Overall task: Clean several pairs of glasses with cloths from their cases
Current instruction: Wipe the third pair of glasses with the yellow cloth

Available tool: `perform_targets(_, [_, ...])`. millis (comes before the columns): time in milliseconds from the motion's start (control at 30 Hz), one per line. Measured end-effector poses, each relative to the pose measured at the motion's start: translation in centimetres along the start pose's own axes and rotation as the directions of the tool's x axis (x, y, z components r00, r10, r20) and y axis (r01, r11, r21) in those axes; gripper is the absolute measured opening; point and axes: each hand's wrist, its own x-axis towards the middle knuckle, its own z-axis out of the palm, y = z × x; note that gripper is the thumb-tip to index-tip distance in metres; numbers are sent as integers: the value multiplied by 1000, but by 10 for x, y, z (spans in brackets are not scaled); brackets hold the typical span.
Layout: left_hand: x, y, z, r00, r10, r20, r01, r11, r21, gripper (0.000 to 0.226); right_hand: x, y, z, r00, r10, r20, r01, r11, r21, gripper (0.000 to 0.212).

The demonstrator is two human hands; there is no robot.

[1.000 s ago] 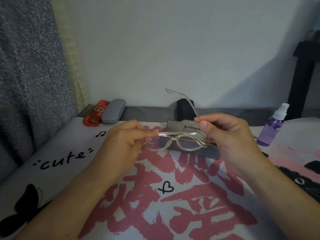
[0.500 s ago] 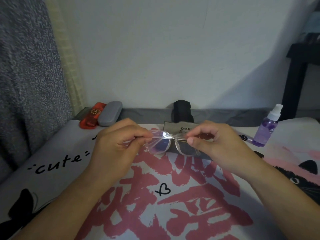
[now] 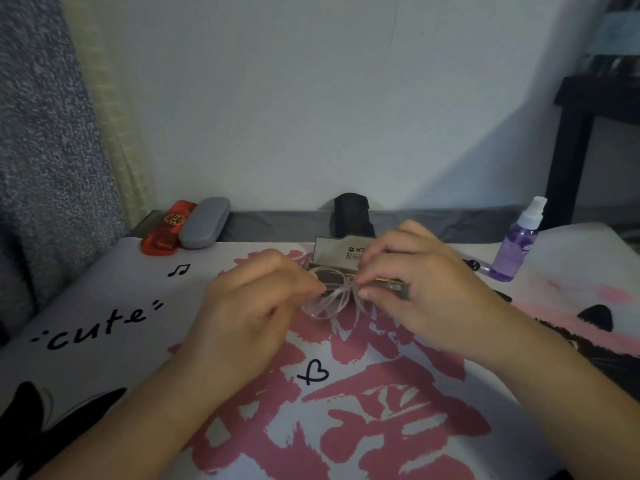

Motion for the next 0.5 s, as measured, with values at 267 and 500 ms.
perform_targets(267, [4, 5, 5, 935, -343, -87, 322, 927, -190, 25, 1, -6, 6, 962, -159, -223, 97, 959, -267, 11])
perform_targets(500, [3, 3, -1, 956, -287, -53, 275, 947, -168, 21, 1, 2, 9, 993, -74, -89, 74, 997, -11, 27])
